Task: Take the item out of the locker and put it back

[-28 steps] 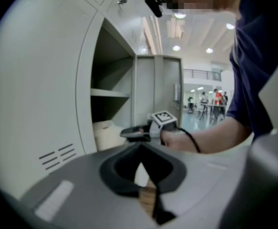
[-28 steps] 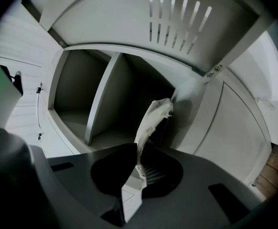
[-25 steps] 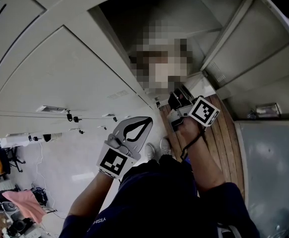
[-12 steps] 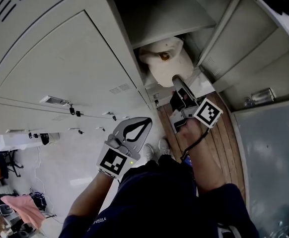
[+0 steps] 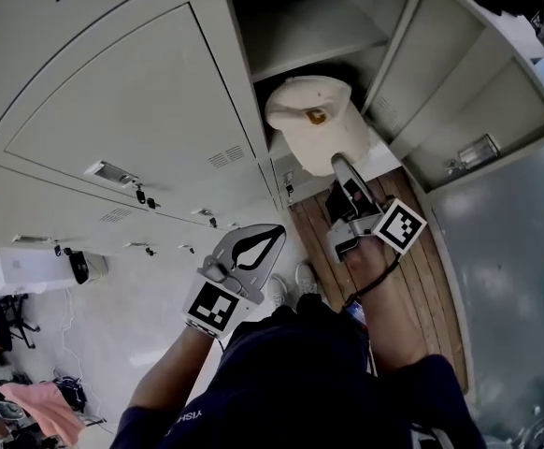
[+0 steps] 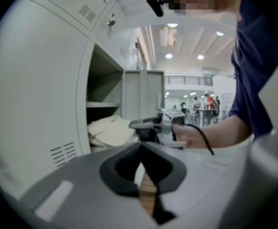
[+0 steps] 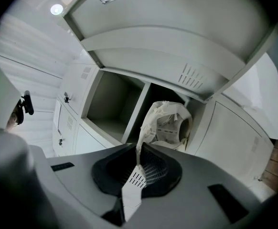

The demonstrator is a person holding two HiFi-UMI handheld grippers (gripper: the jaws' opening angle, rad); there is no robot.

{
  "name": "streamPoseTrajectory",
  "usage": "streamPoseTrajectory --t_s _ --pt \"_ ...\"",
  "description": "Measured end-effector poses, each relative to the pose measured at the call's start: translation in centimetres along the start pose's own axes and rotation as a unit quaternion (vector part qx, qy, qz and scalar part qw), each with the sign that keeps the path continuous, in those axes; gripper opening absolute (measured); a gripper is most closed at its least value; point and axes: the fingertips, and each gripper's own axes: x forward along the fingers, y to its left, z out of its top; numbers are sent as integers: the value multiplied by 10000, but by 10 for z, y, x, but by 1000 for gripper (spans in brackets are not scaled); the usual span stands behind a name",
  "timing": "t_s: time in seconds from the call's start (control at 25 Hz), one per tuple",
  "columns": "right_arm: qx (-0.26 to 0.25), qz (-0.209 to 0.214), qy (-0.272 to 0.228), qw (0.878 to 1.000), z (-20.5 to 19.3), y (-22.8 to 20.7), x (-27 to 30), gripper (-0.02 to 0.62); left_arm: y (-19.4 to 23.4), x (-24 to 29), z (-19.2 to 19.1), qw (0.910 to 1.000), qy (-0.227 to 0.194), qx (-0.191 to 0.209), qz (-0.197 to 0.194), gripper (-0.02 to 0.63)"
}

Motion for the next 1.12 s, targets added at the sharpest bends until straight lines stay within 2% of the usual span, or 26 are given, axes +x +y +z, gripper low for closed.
streamPoseTrajectory --t_s 0.64,0.92,1.12 --pt "-233 42 -351 9991 -32 63 -65 21 -23 -54 -1 9988 -328 118 -355 5" --pt "-293 210 -342 9988 -40 96 -84 21 -23 -69 -3 9987 -377 50 -347 5" --pt "-331 397 -253 9983 -44 120 -97 21 -27 -73 9 9981 -538 138 -264 5"
